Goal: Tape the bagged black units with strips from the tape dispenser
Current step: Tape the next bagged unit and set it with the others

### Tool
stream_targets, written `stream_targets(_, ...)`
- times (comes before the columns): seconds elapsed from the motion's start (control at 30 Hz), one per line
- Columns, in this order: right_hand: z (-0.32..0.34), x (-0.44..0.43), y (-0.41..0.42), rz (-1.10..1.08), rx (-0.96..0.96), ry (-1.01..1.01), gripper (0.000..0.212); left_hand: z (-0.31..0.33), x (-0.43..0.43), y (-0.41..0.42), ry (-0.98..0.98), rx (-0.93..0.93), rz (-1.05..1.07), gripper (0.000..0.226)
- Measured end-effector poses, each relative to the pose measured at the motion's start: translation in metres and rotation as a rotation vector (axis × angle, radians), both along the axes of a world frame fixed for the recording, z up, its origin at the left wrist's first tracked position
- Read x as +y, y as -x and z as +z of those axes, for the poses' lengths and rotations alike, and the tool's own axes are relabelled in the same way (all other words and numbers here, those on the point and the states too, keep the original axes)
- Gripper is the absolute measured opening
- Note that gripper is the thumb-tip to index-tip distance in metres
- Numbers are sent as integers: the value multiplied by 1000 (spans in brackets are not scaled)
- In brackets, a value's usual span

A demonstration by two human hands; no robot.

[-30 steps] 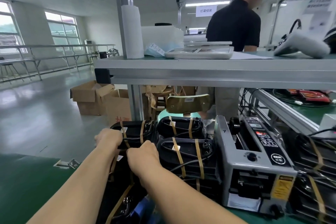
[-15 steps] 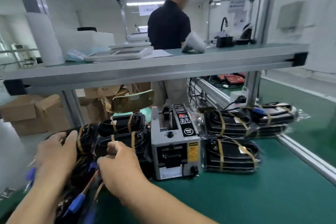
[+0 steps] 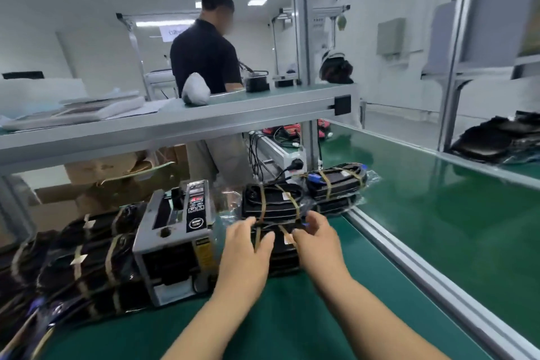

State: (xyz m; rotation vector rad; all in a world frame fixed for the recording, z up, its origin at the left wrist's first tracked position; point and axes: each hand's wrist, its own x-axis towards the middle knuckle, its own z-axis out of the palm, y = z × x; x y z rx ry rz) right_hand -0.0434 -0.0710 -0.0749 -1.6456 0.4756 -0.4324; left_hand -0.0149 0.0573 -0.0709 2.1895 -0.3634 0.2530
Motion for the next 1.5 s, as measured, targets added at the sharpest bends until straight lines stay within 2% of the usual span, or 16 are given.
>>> stream_targets(0.1, -17, -32, -10, -71, 166, -28, 75, -23, -19, -20, -121, 161, 54, 64)
stream_targets(0.2, -28, -42, -21, -33, 297, -92, 95, -32, -25, -35, -241, 297, 168, 72)
stream_targets(0.3, -36, -37, -31, 20, 317, -211, 104, -34, -27, -42, -184, 406, 274, 78)
stream_targets(0.4, -40, -32, -36, 20, 303, -245, 95, -39, -25, -38, -107, 467, 273, 80)
stream_targets(0.53, -46, -33, -29, -44, 249, -312, 51, -43, -18, -14, -34, 472, 244, 76)
stream_targets(0.63, -49, -30, -7, -100, 167, -390, 30, -46, -12, 19, 8, 479, 184, 75)
stream_targets(0.7, -53, -25, 11, -115, 104, -446, 33, -47, -7, 43, 39, 485, 152, 76)
stream_targets(0.87, -55, -4, 52, -38, -96, -651, 75, -50, 12, 92, 83, 511, 138, 79)
stream_targets(0.93, -52, 6, 65, 11, -181, -680, 77, -50, 18, 111, 134, 519, 161, 81)
stream_targets(1.03, -48, 15, 82, 72, -241, -581, 68, -49, 22, 135, 302, 603, 186, 73)
stream_targets(1.1, -43, 16, 93, 123, -241, -453, 68, -47, 34, 148, 387, 624, 174, 48)
stream_targets(1.17, -31, 14, 104, 209, -238, -324, 66, -43, 53, 150, 316, 589, 167, 27)
stream_targets(1.23, -17, 14, 115, 342, -239, -158, 64, -32, 74, 143, 269, 443, 212, 19)
stream_targets(1.37, 1, 26, 132, 588, -217, 134, 66, 5, 95, 128, 249, 104, 130, 27)
stream_targets(1.5, 6, 36, 138, 719, -196, 200, 70, 32, 106, 109, 184, -22, -121, 56)
